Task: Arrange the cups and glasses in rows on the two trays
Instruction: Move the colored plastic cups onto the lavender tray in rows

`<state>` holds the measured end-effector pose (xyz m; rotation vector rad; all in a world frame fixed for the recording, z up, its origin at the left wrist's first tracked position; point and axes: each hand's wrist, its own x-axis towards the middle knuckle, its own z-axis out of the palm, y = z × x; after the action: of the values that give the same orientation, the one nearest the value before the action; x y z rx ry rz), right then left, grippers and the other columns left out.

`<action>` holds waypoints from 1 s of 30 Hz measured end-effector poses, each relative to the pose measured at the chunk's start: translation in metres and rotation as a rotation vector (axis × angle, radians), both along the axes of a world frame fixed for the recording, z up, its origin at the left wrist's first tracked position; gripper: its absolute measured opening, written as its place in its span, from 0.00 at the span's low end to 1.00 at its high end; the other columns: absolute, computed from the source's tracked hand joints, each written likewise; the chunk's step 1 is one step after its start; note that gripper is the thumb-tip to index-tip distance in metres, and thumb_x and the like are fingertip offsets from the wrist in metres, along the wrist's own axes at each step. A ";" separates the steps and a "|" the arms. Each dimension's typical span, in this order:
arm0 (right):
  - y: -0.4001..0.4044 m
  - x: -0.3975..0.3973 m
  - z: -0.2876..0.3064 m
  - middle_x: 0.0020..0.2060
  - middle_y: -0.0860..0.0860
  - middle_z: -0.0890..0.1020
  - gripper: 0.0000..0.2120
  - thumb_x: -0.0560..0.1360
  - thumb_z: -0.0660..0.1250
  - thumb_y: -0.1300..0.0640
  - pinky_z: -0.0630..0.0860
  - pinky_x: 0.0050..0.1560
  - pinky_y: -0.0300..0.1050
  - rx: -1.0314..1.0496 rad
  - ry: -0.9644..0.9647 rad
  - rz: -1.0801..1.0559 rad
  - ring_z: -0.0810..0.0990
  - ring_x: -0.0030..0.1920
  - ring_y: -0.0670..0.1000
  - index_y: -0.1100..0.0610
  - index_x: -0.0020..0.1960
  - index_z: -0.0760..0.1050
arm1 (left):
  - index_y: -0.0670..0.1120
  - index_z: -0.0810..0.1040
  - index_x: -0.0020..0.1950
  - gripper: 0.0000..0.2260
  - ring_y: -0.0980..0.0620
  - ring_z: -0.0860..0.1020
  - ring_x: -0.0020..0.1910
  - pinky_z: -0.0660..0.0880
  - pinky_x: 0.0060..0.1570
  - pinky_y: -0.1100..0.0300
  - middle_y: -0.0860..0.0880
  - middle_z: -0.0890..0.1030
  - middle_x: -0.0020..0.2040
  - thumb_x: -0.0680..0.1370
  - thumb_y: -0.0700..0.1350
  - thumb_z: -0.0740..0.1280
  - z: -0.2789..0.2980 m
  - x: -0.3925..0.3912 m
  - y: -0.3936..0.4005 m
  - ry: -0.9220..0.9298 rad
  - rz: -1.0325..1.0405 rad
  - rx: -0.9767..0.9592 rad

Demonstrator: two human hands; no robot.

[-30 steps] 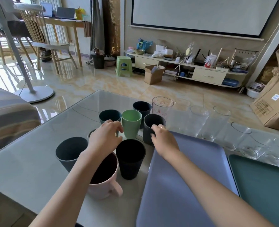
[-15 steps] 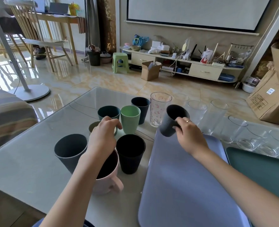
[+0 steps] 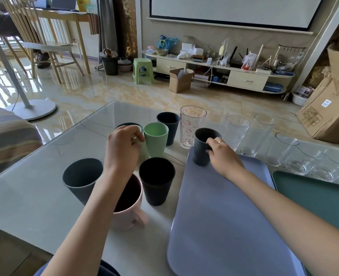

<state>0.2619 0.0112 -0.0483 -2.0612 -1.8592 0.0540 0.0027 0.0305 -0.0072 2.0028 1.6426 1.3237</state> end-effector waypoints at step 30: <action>-0.061 -0.042 -0.010 0.50 0.40 0.76 0.31 0.65 0.77 0.62 0.78 0.40 0.32 0.221 0.984 0.026 0.77 0.50 0.41 0.46 0.60 0.64 | 0.53 0.73 0.62 0.30 0.46 0.69 0.64 0.69 0.59 0.54 0.50 0.71 0.64 0.64 0.30 0.66 0.003 0.025 -0.018 0.164 -0.513 -0.203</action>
<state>0.2200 -0.0502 -0.0581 -1.4283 -1.1899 0.6957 0.0276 0.0128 -0.0037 2.2409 1.1433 0.7967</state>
